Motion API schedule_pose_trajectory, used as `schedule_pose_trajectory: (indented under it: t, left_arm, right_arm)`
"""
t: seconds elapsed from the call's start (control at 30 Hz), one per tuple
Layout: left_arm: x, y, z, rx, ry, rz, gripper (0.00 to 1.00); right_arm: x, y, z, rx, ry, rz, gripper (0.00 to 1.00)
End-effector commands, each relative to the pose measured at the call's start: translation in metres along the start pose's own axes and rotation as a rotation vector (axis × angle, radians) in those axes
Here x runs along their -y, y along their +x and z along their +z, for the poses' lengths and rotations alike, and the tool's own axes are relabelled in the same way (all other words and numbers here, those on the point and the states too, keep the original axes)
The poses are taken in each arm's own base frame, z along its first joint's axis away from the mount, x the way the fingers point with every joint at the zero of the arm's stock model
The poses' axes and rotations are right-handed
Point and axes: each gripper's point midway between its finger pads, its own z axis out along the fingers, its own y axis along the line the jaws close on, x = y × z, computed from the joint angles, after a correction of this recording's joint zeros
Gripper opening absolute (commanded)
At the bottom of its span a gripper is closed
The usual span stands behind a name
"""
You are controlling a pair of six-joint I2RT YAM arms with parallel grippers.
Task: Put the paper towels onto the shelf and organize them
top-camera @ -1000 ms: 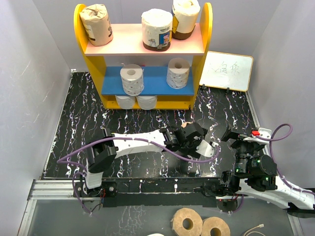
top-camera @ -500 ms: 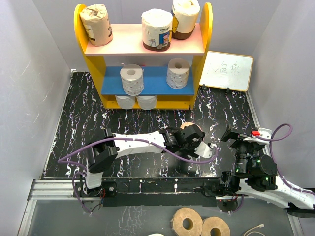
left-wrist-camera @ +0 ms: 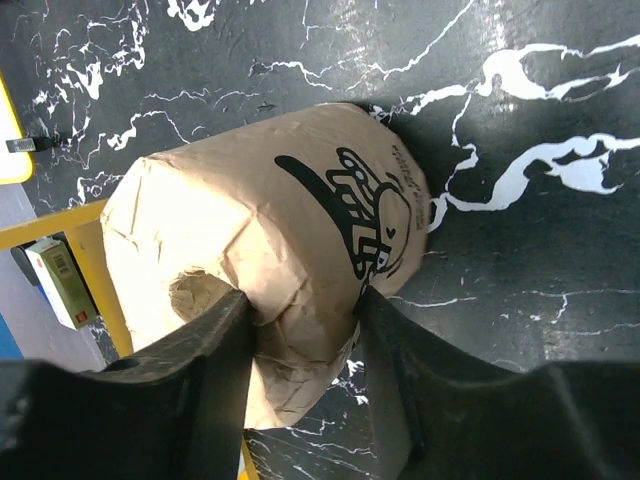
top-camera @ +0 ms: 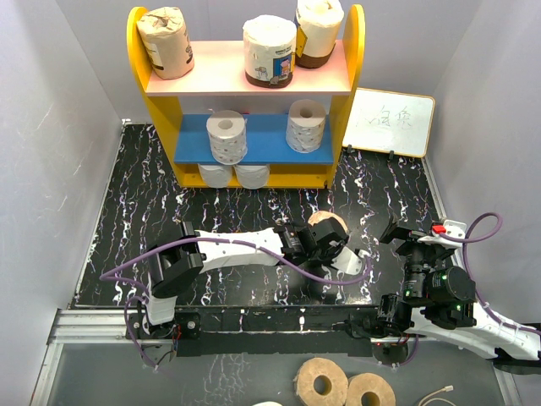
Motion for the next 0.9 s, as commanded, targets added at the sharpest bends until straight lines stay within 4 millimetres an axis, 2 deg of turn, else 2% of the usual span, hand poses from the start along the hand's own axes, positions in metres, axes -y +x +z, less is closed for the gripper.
schedule_pose_trajectory:
  t: [0.0,0.03,0.07,0.17,0.2,0.23,0.4,0.5,0.63,0.77,0.87]
  left_arm:
    - [0.015,0.007,0.000,-0.019,0.053,0.022,0.29]
    - [0.016,0.008,0.001,-0.022,0.054,0.023,0.21]
    - [0.015,0.008,0.002,-0.023,0.052,0.024,0.18]
    - [0.018,0.008,0.002,-0.024,0.064,0.028,0.16]
    - [0.019,0.009,0.003,-0.026,0.071,0.028,0.11]
    - [0.020,0.009,0.002,-0.031,0.076,0.027,0.00]
    - [0.017,0.009,-0.013,-0.034,0.099,0.064,0.00]
    - [0.015,0.014,-0.037,-0.064,0.165,0.115,0.00]
    - [0.012,0.011,-0.089,-0.025,0.274,0.183,0.00]
    - [-0.005,0.032,-0.125,-0.064,0.274,0.222,0.00]
    - [-0.018,0.057,-0.150,-0.111,0.296,0.250,0.00]
  right_arm:
    - [0.001,-0.005,0.000,0.008,-0.017,0.050,0.98]
    - [0.001,-0.005,0.000,0.008,-0.017,0.050,0.98]
    - [0.001,-0.005,0.000,0.008,-0.017,0.051,0.99]
    - [0.001,-0.005,0.000,0.008,-0.017,0.050,0.98]
    - [0.001,-0.005,0.000,0.008,-0.017,0.049,0.98]
    - [0.001,-0.005,0.000,0.008,-0.017,0.050,0.98]
    - [0.001,-0.005,0.000,0.007,-0.016,0.048,0.98]
    - [0.001,-0.005,0.000,0.008,-0.017,0.050,0.98]
    - [0.001,-0.005,0.000,0.008,-0.017,0.050,0.98]
    - [0.000,-0.005,0.000,0.010,-0.022,0.051,0.98]
    - [0.000,-0.005,0.000,0.010,-0.023,0.050,0.98]
